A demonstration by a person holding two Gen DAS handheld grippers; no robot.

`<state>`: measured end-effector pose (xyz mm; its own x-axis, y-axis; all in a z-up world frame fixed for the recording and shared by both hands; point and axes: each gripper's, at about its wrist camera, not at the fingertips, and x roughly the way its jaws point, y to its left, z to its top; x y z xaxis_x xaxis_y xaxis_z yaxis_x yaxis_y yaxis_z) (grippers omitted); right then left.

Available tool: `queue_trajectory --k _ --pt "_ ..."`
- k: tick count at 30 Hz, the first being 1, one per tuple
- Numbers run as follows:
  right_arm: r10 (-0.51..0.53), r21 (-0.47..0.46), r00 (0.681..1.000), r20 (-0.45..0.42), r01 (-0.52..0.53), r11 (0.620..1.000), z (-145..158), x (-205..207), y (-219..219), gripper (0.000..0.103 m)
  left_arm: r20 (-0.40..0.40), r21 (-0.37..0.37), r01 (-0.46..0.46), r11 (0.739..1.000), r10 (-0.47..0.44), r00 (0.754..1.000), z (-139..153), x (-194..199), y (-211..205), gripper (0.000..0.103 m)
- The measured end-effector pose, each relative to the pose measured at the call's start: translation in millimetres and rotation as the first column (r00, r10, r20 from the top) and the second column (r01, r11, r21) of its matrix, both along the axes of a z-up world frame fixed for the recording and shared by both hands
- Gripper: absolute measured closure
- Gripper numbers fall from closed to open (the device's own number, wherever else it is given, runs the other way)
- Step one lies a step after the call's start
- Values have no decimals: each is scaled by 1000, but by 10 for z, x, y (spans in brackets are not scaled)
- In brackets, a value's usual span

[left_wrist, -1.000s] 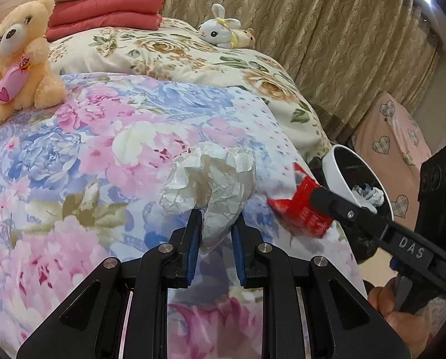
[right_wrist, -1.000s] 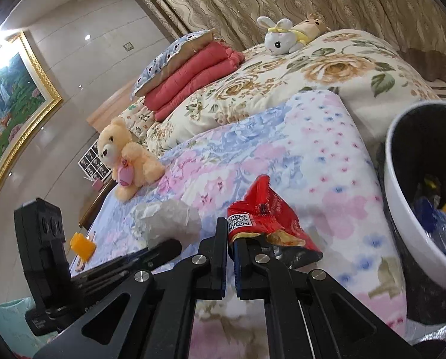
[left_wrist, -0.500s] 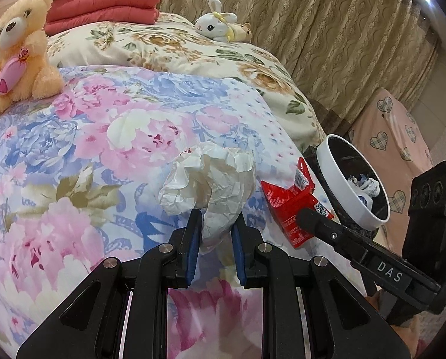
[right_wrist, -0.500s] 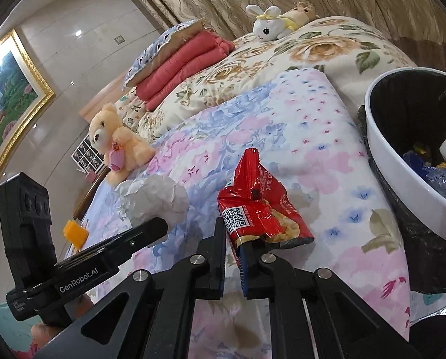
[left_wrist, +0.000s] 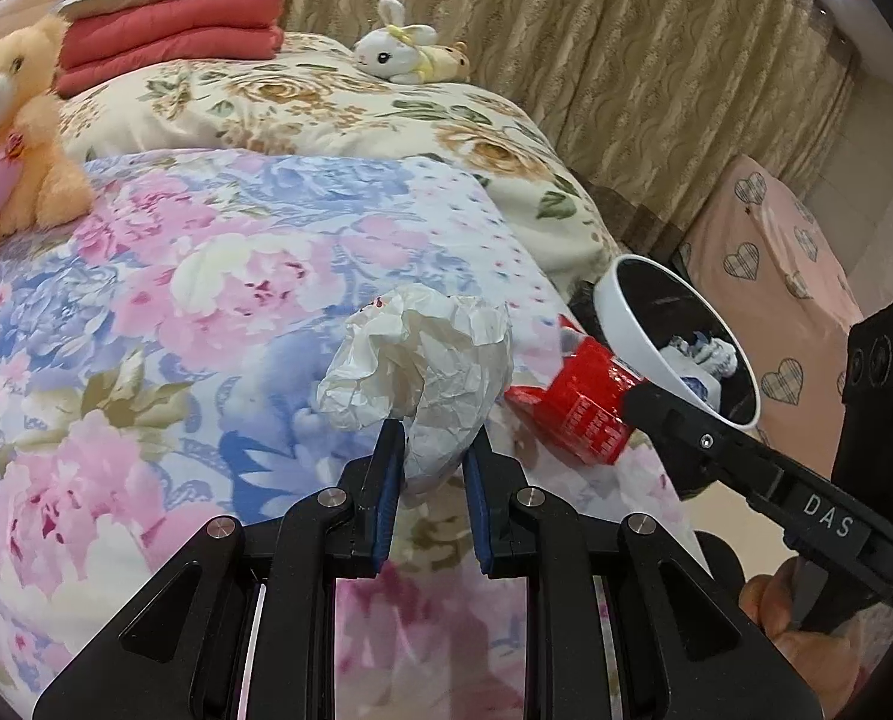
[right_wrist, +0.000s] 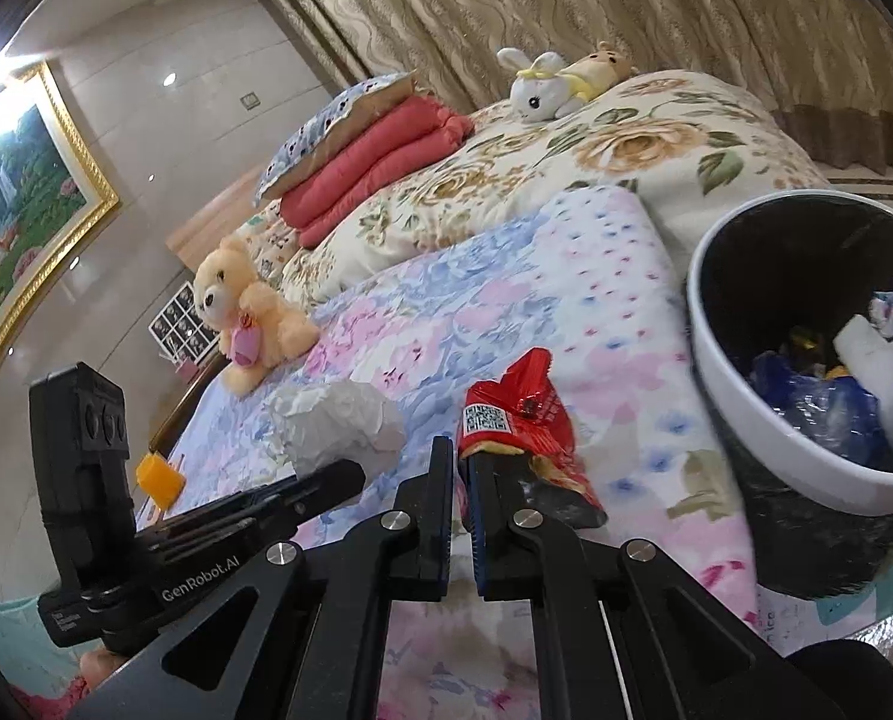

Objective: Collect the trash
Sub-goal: 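Lift the tissue and red wrapper and carry both toward the bin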

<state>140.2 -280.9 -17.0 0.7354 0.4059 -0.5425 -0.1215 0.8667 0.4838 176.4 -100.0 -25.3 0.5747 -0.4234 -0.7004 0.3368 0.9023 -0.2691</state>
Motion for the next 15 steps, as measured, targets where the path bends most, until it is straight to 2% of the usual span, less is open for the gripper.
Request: queue_trajectory --k 10,14,15 --pt "-37 29 999 34 36 999 116 -131 -219 98 15 22 56 998 -56 998 67 -37 -285 84" --pt "-34 43 999 19 33 999 80 -130 -262 98 17 27 63 998 -64 998 60 -51 -331 84" --pt "-31 65 999 12 30 997 52 -133 -277 93 17 30 61 998 -61 998 52 -53 -324 84"
